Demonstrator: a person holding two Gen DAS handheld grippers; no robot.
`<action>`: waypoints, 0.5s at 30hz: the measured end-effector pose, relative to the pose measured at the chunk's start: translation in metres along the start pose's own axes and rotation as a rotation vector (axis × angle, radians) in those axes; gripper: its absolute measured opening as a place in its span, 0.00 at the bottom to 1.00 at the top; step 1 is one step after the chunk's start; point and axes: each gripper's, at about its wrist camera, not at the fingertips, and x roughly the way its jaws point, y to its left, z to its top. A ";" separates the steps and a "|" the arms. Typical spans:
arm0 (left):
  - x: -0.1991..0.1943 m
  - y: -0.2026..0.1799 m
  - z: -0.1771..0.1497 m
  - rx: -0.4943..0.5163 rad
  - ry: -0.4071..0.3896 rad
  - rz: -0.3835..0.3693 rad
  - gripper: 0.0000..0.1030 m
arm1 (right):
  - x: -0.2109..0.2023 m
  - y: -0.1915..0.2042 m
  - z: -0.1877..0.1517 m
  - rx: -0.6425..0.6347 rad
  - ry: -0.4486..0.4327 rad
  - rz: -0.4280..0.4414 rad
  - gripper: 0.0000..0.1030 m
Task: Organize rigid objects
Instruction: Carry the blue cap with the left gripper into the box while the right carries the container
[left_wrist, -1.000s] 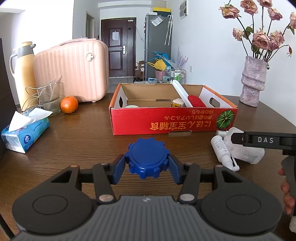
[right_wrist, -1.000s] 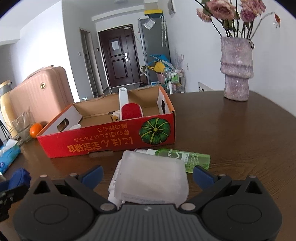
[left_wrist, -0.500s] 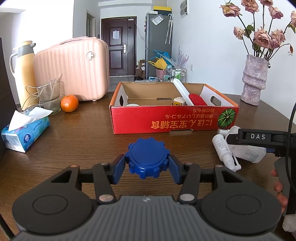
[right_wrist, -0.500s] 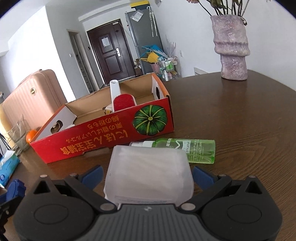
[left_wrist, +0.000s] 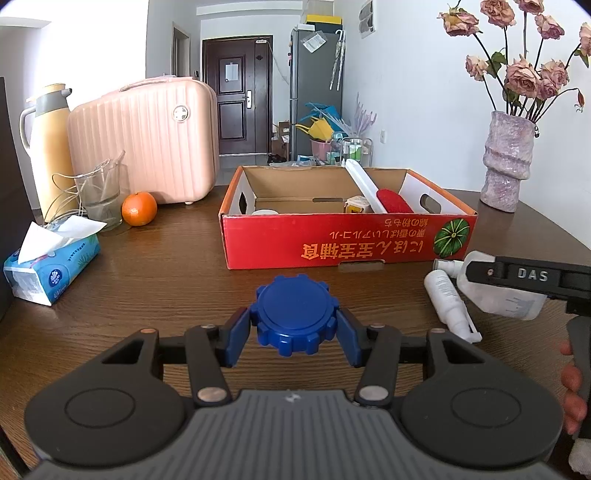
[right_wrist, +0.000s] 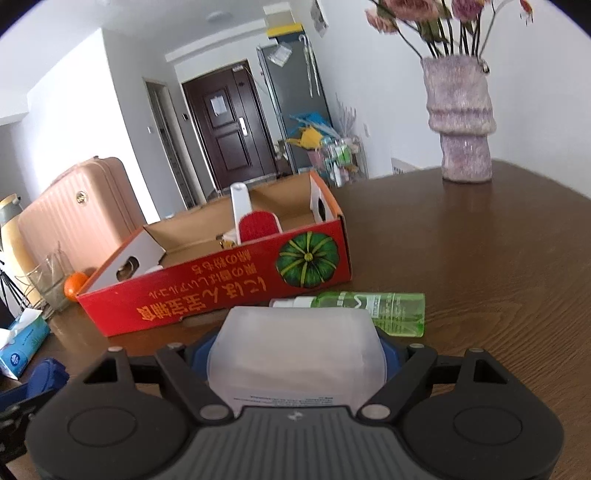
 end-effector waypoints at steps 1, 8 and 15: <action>-0.001 0.000 0.000 0.000 0.000 0.000 0.51 | -0.004 0.002 -0.001 -0.012 -0.017 -0.001 0.80; -0.002 0.001 0.001 -0.002 -0.010 0.007 0.51 | -0.033 0.015 -0.010 -0.084 -0.096 0.023 0.80; -0.004 -0.001 -0.001 0.002 -0.017 0.015 0.51 | -0.050 0.026 -0.022 -0.132 -0.127 0.048 0.80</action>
